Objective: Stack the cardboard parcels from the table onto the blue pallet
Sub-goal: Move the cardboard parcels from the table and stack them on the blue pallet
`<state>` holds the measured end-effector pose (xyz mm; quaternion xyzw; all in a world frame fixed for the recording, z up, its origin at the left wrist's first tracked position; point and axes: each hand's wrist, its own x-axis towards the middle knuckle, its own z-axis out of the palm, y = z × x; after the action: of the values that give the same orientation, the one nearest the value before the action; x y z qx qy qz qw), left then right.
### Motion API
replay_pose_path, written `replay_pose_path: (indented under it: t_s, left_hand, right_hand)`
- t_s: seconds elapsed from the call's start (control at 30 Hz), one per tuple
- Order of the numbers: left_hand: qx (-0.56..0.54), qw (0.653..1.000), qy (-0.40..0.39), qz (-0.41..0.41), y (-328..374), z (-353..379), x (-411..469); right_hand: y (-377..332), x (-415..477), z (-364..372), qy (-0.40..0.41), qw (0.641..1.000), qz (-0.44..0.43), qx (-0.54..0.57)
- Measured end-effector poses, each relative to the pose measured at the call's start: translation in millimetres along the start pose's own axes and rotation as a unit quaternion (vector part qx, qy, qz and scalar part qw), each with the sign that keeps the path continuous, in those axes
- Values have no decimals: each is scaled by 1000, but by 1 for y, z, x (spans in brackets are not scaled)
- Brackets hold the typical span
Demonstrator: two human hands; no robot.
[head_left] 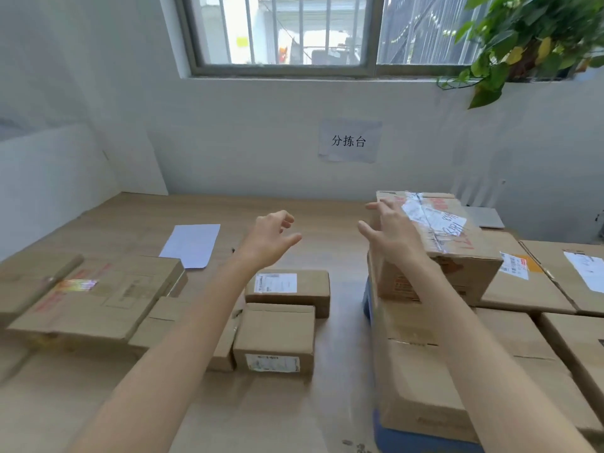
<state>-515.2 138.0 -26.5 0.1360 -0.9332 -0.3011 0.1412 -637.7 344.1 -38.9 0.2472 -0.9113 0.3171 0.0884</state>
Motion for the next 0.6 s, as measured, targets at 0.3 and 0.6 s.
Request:
replay_pose_path:
  t_s: [0.3,0.6]
  left_hand:
    - [26,994,76,-68,-164,-147,-79]
    - [36,983,101,-148,-319,-263,-146]
  right_hand:
    - [-213,-23,135,-36,996,-68,50]
    - [-396,-54,264,-117,982,-106,102]
